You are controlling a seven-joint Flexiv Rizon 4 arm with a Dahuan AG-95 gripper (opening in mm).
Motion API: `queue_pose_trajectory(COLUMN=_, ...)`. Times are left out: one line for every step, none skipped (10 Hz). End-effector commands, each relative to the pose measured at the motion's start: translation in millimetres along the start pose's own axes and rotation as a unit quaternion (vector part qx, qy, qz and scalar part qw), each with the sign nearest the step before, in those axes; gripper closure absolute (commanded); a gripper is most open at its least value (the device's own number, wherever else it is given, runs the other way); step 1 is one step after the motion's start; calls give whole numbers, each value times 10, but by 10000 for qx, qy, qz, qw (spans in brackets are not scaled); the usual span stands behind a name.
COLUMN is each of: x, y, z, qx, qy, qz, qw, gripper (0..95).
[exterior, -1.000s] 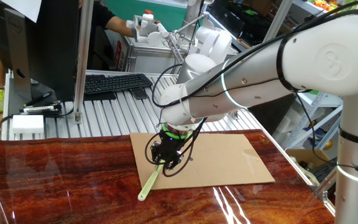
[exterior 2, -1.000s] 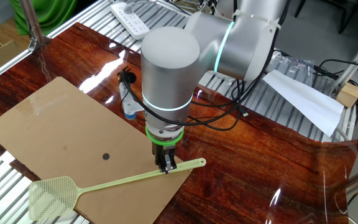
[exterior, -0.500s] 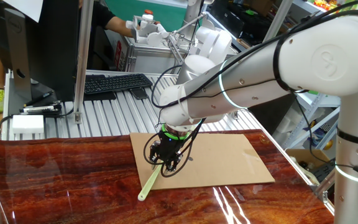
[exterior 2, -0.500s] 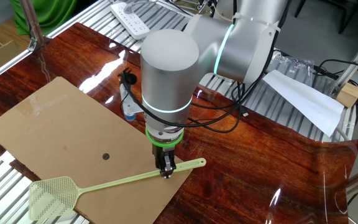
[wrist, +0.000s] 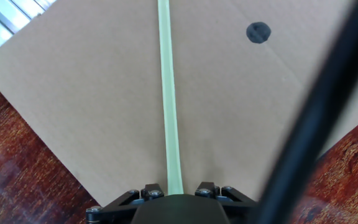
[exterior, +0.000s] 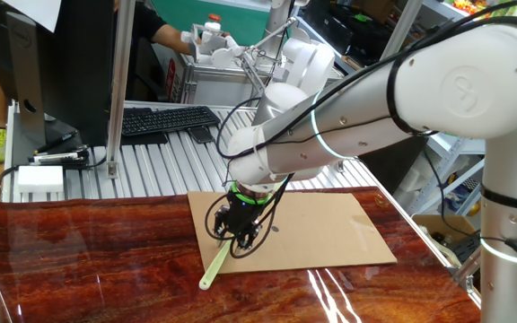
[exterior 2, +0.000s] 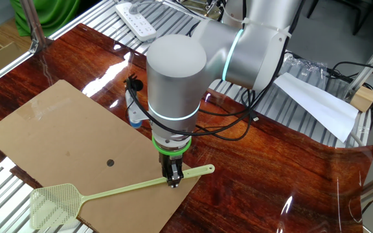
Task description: Swat with a flyswatter
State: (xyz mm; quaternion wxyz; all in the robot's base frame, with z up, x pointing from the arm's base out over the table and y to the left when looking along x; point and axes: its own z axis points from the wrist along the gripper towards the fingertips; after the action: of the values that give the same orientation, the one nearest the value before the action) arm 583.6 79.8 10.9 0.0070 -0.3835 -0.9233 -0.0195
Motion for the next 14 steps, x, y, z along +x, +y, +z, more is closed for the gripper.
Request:
queue_pose_trajectory(x=5, y=-17, z=5, qx=-1, qy=-8, qz=-3, qw=10000, gripper=570)
queue_pose_trajectory(x=9, y=-27, z=15, qx=-3, qy=-9, qz=-17, qw=10000, gripper=570)
queue_pose_trajectory(x=10, y=-35, z=22, qx=-6, qy=-13, qz=-35, qw=10000, gripper=570)
queue_pose_trajectory(x=10, y=-37, z=23, qx=-6, qy=-15, qz=-39, qw=10000, gripper=570)
queue_pose_trajectory(x=9, y=-37, z=25, qx=-16, qy=-18, qz=-46, qw=10000, gripper=570)
queue_pose_trajectory(x=9, y=-37, z=26, qx=-15, qy=-19, qz=-55, qw=10000, gripper=570)
queue_pose_trajectory(x=8, y=-37, z=27, qx=-29, qy=-26, qz=-60, qw=10000, gripper=570)
queue_pose_trajectory(x=8, y=-37, z=27, qx=-35, qy=-33, qz=-68, qw=10000, gripper=570)
queue_pose_trajectory(x=8, y=-37, z=27, qx=-39, qy=-43, qz=-81, qw=10000, gripper=570)
queue_pose_trajectory(x=8, y=-37, z=27, qx=-46, qy=-49, qz=-107, qw=9999, gripper=760)
queue_pose_trajectory(x=8, y=-37, z=27, qx=-53, qy=-58, qz=-146, qw=9999, gripper=760)
queue_pose_trajectory(x=8, y=-37, z=27, qx=-42, qy=-85, qz=-187, qw=9998, gripper=950)
queue_pose_trajectory(x=8, y=-37, z=27, qx=-60, qy=-104, qz=-193, qw=9997, gripper=950)
queue_pose_trajectory(x=8, y=-37, z=27, qx=-71, qy=-115, qz=-200, qw=9997, gripper=950)
